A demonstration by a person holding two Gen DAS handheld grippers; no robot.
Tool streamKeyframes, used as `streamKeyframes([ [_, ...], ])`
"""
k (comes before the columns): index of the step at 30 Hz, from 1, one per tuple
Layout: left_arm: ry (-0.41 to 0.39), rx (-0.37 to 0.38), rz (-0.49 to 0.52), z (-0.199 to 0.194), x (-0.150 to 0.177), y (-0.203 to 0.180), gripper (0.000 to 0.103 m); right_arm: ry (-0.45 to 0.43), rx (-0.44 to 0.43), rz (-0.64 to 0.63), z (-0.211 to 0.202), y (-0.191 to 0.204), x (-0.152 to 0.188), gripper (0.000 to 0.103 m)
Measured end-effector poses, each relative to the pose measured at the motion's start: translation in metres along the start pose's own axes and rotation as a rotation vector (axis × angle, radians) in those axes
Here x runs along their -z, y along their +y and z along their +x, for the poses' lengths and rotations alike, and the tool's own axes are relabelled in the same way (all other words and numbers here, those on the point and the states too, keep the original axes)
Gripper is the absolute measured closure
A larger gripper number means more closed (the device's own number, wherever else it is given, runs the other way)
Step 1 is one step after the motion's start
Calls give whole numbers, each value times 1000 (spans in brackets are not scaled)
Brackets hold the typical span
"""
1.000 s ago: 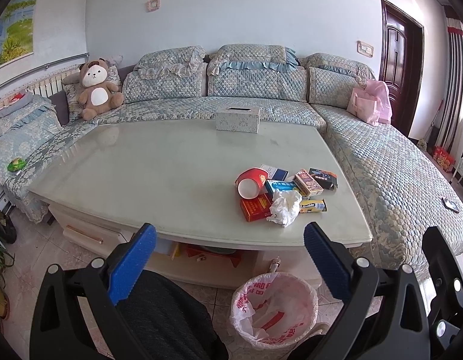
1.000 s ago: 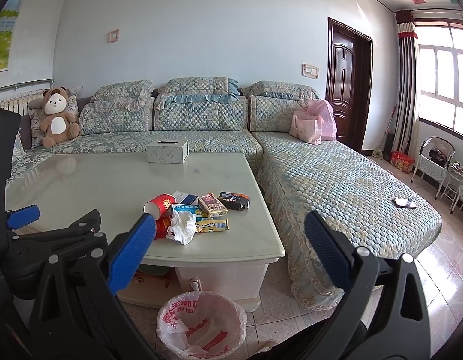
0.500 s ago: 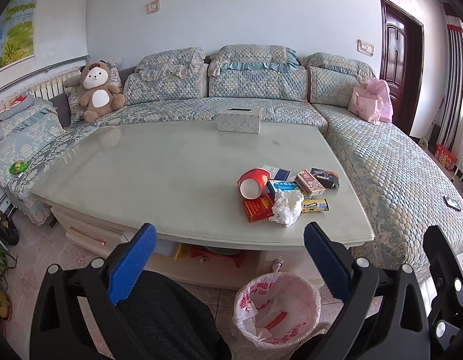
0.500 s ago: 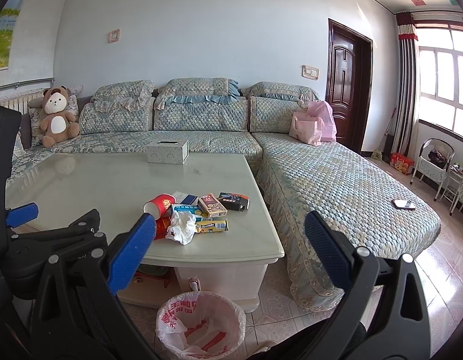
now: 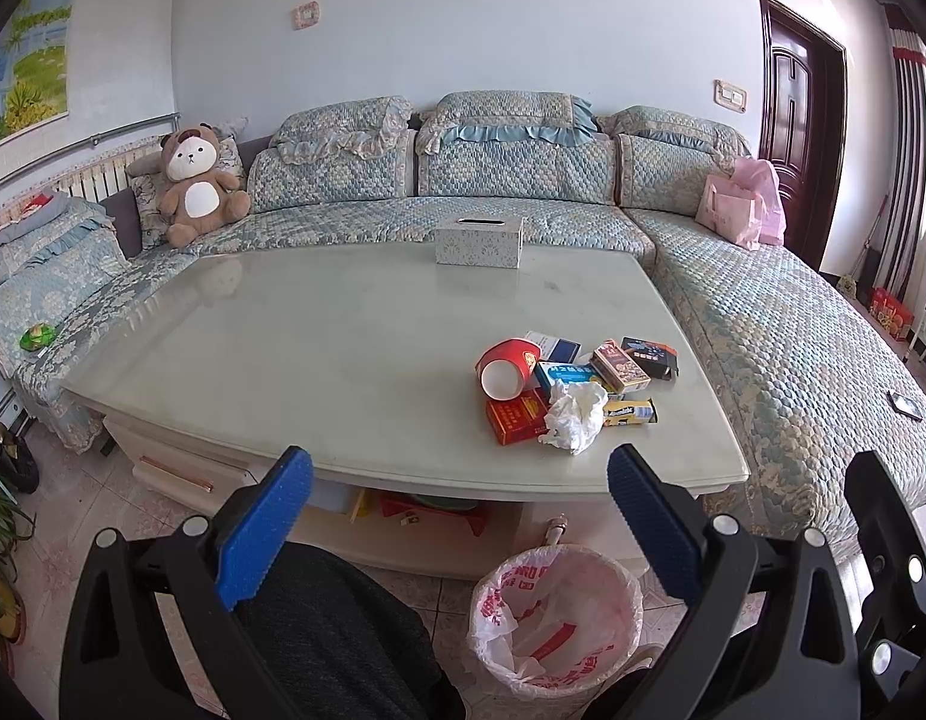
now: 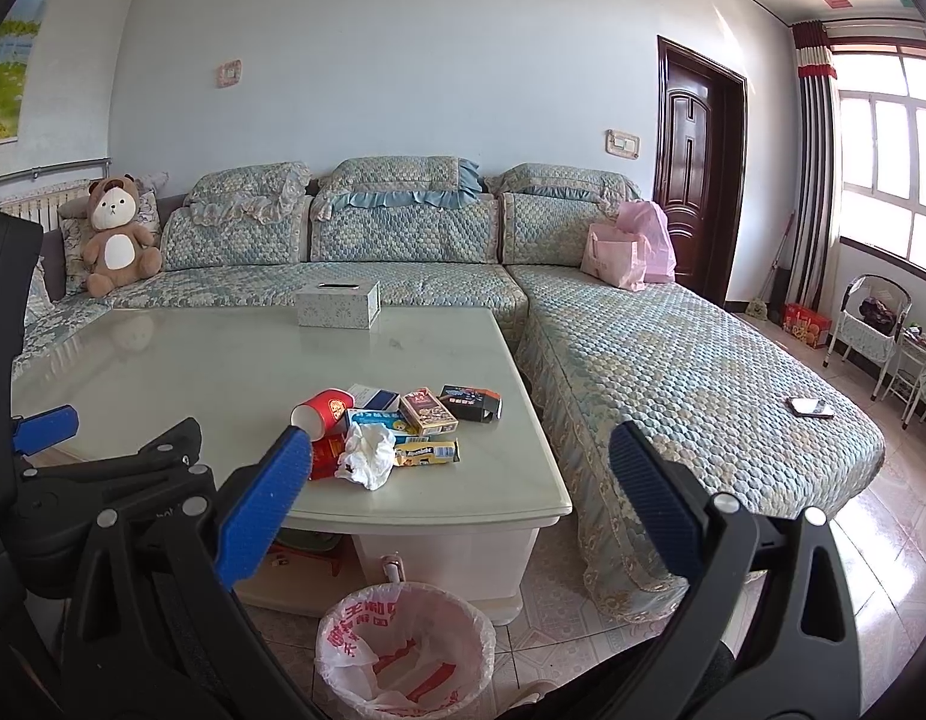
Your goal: Collect trash
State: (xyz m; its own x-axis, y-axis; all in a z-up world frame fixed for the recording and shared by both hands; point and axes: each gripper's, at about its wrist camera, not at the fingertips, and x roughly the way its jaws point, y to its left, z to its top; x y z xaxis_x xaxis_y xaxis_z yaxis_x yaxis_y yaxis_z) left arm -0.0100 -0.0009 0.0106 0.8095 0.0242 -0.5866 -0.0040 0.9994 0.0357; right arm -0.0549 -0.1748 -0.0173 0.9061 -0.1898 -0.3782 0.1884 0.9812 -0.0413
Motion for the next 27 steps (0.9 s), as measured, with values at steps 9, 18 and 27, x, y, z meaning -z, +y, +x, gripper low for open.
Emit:
streamKeyframes([
  [9, 1, 9, 17, 0, -5, -3, 6, 4, -3, 2, 2, -2, -4, 6],
  [18, 63, 76, 56, 19, -21, -6, 6, 29, -12, -29, 22, -2, -11, 6],
  [27, 183, 93, 181, 72, -83, 1, 6, 114, -118, -140, 78, -12, -50, 6],
])
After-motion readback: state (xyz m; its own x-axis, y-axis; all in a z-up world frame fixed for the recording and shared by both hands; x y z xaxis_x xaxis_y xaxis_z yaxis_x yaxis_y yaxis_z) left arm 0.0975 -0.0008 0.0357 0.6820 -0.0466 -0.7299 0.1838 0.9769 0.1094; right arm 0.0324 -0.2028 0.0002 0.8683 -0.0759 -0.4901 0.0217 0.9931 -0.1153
